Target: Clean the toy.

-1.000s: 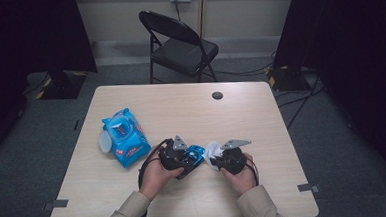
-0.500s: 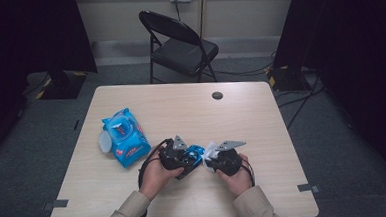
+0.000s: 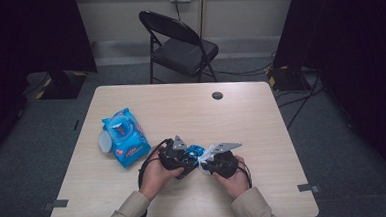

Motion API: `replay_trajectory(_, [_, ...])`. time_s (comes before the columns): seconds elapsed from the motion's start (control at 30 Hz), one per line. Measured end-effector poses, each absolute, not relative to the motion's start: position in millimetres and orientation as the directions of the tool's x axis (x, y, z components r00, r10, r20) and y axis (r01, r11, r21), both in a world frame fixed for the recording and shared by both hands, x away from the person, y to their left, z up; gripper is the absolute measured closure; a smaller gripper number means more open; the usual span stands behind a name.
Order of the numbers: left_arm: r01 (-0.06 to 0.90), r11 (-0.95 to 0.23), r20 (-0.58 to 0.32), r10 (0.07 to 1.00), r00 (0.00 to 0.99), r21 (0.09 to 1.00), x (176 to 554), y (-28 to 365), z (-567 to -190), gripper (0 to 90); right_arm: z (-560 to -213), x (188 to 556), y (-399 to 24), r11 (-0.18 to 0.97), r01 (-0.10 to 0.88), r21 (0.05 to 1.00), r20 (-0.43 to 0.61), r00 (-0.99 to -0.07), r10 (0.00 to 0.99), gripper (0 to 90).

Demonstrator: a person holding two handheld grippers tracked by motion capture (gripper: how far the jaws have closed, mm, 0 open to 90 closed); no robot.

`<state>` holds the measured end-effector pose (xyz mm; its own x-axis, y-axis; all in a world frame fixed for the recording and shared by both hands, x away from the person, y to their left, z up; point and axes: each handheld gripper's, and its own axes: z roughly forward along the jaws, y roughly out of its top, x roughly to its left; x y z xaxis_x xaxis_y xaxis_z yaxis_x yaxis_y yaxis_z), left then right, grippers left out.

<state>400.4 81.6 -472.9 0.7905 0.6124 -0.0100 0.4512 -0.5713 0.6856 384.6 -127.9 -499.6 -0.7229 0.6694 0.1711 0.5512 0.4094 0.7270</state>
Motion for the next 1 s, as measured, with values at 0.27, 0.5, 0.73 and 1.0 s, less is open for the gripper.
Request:
replay_trajectory(0.27, [0.454, -0.572, -0.013, 0.612, 0.791, 0.683, 400.9, 81.6, -472.6, 43.3, -500.4, 380.9, -123.1, 0.412, 0.549, 0.727, 0.195, -0.740, 0.643, 84.8])
replay_trajectory(0.5, [0.455, -0.570, -0.014, 0.613, 0.790, 0.684, 400.8, 81.5, -472.7, 43.3, -500.3, 370.8, -106.2, 0.450, 0.517, 0.728, 0.189, -0.782, 0.593, 84.7])
replay_trajectory(0.73, [0.452, -0.575, -0.010, 0.611, 0.792, 0.682, 400.8, 81.6, -472.4, 43.3, -500.8, 364.8, -97.8, 0.459, 0.508, 0.729, 0.200, -0.799, 0.567, 84.7])
replay_trajectory(1.0, [0.453, -0.574, -0.011, 0.612, 0.791, 0.682, 400.6, 81.3, -472.5, 43.3, -501.3, 358.4, -87.4, 0.478, 0.488, 0.730, 0.213, -0.827, 0.520, 84.6])
